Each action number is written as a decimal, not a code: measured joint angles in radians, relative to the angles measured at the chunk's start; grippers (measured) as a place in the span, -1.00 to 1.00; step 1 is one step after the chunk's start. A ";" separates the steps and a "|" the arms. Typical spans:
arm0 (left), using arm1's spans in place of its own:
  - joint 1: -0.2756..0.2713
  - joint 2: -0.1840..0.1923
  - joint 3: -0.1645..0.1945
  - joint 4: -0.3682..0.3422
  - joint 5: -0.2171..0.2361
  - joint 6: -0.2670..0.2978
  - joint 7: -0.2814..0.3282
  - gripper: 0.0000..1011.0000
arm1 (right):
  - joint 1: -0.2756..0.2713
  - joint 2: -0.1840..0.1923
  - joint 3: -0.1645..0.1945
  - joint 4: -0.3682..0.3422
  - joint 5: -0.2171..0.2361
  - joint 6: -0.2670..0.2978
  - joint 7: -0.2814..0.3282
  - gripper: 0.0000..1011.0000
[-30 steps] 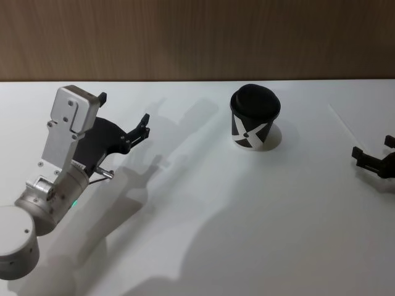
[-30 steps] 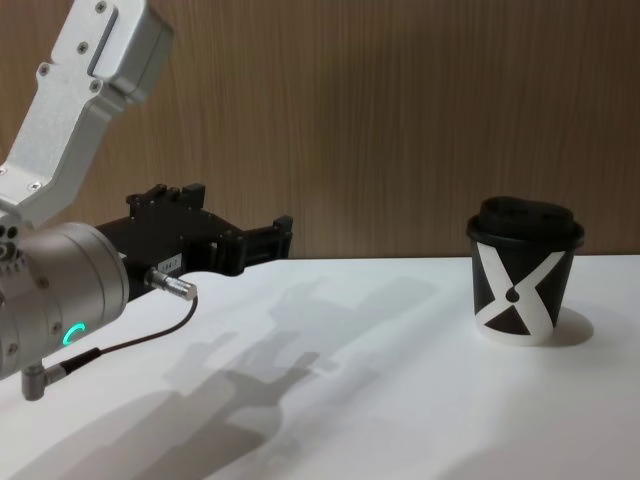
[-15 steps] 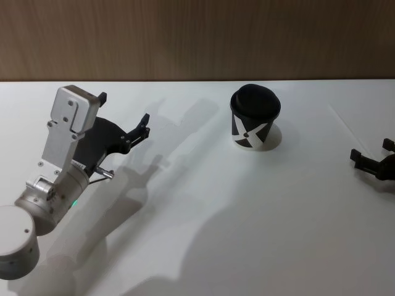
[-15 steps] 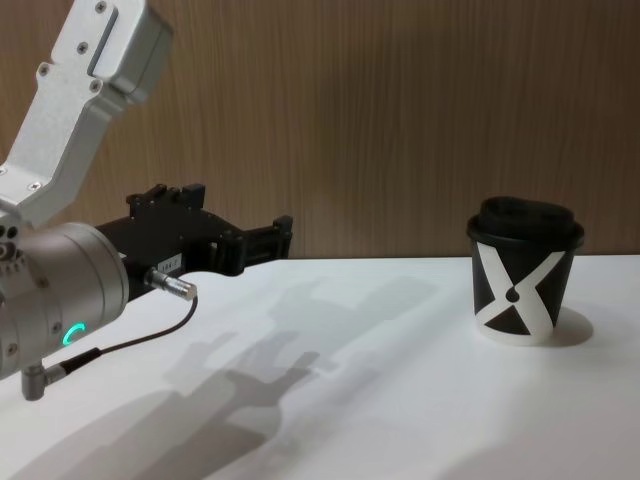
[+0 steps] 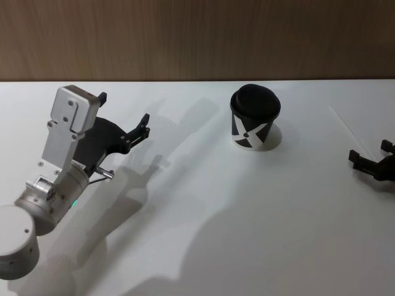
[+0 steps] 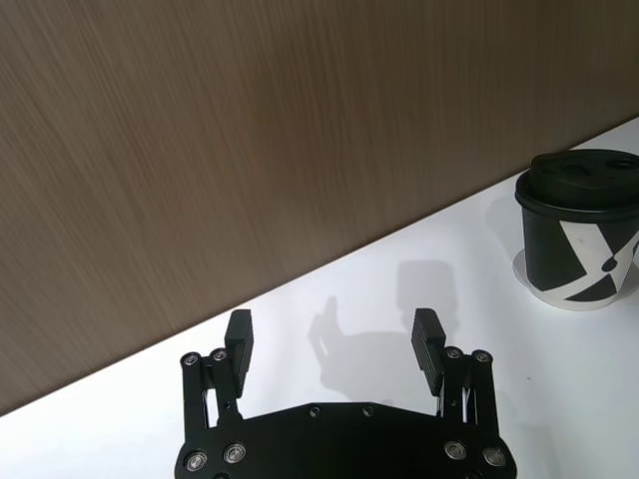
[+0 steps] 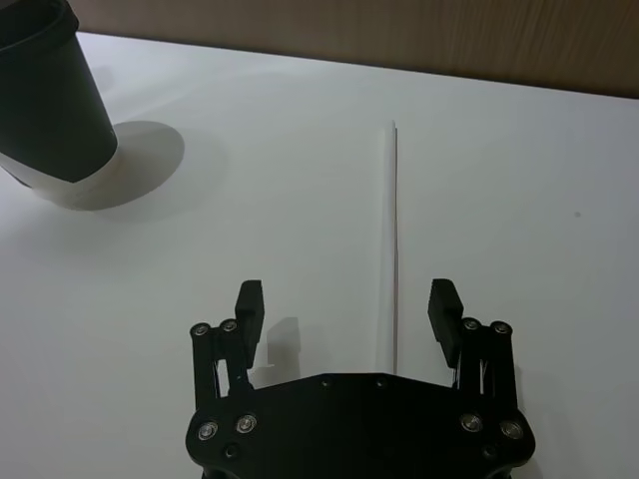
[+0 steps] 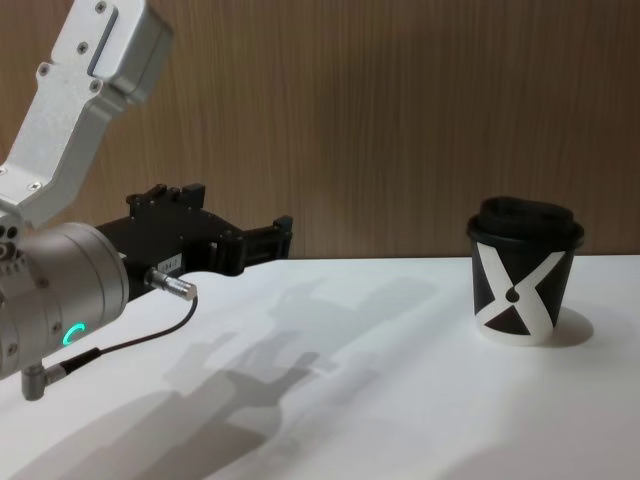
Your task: Pick up the straw with one hand, pass it to the other hand, and insert it into the cup.
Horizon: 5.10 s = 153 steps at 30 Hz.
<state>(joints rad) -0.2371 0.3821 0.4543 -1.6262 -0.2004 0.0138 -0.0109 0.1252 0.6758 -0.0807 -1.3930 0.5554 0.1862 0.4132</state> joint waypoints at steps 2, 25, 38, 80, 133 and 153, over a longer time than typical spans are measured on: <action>0.000 0.000 0.000 0.000 0.000 0.000 0.000 0.98 | 0.002 0.000 -0.002 0.002 0.001 0.002 -0.001 0.98; 0.000 0.000 0.000 0.000 0.000 0.000 0.000 0.98 | 0.008 -0.003 -0.010 0.009 0.009 0.016 -0.008 0.98; 0.000 0.000 0.000 0.000 0.000 0.000 0.000 0.98 | 0.015 -0.006 -0.016 0.019 0.013 0.018 -0.010 0.98; 0.000 0.000 0.000 0.000 0.000 0.000 0.000 0.98 | 0.021 -0.011 -0.022 0.025 0.018 0.024 -0.014 -0.12; 0.000 0.000 0.000 0.000 0.000 0.000 0.000 0.98 | -0.083 0.052 0.061 -0.239 -0.072 -0.171 -0.011 -1.00; 0.000 0.000 0.000 0.000 0.000 0.000 0.000 0.98 | -0.055 0.118 0.040 -0.308 0.013 -0.189 0.189 -1.00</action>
<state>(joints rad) -0.2372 0.3821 0.4542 -1.6262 -0.2004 0.0139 -0.0109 0.0699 0.7937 -0.0404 -1.7012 0.5681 -0.0032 0.6018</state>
